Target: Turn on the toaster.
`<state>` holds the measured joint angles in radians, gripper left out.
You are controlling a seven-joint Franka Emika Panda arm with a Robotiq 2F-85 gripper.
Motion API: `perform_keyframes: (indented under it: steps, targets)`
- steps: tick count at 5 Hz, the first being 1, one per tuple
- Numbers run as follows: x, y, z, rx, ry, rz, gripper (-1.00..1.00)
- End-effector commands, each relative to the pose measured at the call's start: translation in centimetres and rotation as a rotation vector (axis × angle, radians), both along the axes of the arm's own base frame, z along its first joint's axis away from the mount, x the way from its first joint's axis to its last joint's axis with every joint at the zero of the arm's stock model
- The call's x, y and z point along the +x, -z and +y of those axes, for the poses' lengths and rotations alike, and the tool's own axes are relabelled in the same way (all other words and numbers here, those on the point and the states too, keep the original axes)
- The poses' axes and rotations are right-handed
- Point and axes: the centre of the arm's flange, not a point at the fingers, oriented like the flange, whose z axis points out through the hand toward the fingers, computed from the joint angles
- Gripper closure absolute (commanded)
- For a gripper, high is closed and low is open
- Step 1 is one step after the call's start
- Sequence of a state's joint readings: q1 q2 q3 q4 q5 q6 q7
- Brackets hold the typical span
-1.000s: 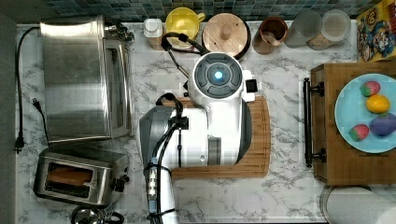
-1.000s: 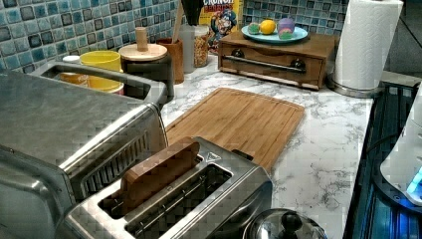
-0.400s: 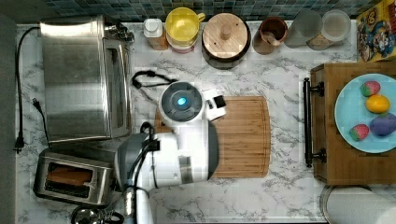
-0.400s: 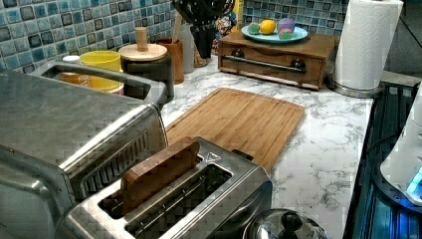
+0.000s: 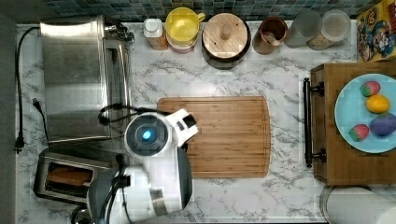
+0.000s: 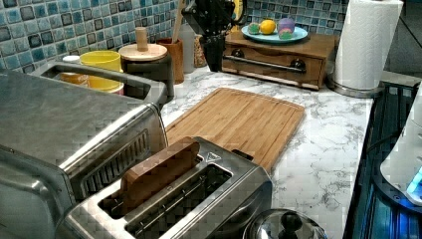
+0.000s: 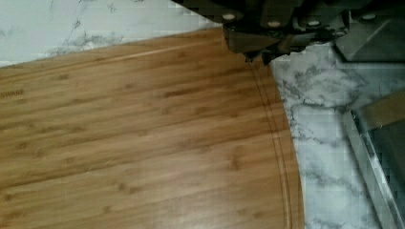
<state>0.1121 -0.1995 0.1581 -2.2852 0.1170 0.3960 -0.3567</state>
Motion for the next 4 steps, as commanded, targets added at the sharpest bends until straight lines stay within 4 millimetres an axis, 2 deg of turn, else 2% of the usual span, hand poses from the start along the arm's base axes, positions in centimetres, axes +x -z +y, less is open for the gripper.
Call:
perform_keyframes:
  steps: [1,2,4]
  targets:
    - [-6.6,-1.5,8.7,0.032,-0.213,0.001,1.0]
    - [-7.9,-0.9,10.4,0.037,-0.262,0.027,1.0]
    - [-9.4,0.3,11.8,0.057,-0.302,0.068,1.0]
